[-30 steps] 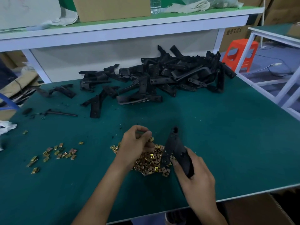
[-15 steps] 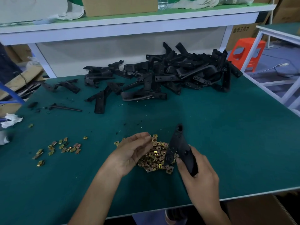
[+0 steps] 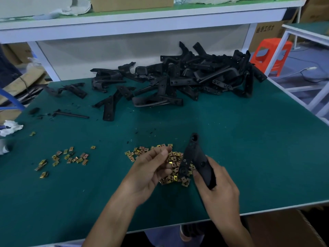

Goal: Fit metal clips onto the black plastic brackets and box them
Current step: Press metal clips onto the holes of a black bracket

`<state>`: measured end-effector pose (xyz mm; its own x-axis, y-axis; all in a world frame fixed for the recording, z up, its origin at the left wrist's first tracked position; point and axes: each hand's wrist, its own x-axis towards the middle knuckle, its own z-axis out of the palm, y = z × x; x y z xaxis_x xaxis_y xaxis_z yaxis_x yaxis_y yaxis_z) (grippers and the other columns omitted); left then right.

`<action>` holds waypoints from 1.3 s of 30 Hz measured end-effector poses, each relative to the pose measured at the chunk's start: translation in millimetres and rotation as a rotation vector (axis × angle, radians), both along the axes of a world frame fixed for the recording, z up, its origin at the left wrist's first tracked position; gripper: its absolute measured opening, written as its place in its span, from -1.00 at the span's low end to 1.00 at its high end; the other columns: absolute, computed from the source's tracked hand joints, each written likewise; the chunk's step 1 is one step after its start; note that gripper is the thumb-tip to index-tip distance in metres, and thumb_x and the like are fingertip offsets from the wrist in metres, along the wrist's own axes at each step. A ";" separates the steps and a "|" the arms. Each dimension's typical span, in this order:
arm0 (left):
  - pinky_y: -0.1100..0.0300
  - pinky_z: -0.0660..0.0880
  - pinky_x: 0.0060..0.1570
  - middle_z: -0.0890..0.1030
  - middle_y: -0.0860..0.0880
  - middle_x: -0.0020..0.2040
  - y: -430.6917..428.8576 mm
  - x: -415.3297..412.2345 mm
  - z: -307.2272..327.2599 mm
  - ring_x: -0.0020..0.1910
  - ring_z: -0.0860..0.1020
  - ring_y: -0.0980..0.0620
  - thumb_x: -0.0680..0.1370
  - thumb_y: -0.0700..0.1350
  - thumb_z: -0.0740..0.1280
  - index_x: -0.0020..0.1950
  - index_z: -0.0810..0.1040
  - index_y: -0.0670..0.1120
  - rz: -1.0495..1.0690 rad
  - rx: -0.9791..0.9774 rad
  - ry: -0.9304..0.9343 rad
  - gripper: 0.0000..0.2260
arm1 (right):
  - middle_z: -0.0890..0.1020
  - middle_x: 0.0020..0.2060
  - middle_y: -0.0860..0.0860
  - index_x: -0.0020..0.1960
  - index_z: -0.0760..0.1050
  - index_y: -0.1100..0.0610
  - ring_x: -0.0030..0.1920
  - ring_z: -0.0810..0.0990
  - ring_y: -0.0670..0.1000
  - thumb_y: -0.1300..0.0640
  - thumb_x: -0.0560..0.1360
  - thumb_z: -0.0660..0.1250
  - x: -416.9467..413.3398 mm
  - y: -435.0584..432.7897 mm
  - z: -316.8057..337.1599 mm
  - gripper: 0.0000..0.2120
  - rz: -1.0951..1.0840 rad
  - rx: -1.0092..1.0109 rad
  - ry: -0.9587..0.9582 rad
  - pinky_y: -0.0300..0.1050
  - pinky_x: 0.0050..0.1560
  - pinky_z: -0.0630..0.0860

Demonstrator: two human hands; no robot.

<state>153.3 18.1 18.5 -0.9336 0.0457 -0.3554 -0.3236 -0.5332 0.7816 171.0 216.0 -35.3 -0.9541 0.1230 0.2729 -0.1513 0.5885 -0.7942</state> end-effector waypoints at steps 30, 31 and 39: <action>0.34 0.55 -0.13 0.70 -0.01 -0.18 12.7 13.8 13.7 -0.17 0.64 0.12 0.48 -0.41 0.45 0.09 0.62 -0.13 0.077 -0.399 0.227 -0.73 | 0.56 -0.15 -0.07 0.41 0.53 0.08 -0.27 0.58 0.03 -0.09 0.49 0.39 -1.2 -2.9 -4.8 -0.47 0.024 0.168 0.139 -0.04 -0.35 0.50; 0.34 0.55 -0.13 0.70 -0.01 -0.19 13.1 13.9 13.5 -0.18 0.65 0.12 0.48 -0.41 0.45 0.09 0.63 -0.13 0.073 -0.395 0.218 -0.73 | 0.57 -0.16 -0.06 0.40 0.54 0.10 -0.28 0.58 0.04 -0.06 0.48 0.43 -1.4 -3.0 -5.5 -0.47 0.015 0.188 0.146 -0.03 -0.37 0.49; 0.30 0.56 -0.08 0.73 -0.06 -0.05 22.0 15.4 5.0 -0.05 0.69 0.05 0.45 -0.28 0.53 0.01 0.72 0.05 0.026 -0.445 0.175 -0.75 | 0.60 -0.14 -0.05 0.40 0.54 0.07 -0.29 0.62 0.09 -0.07 0.48 0.43 -0.1 -3.1 -3.0 -0.48 -0.002 0.221 0.148 -0.02 -0.38 0.51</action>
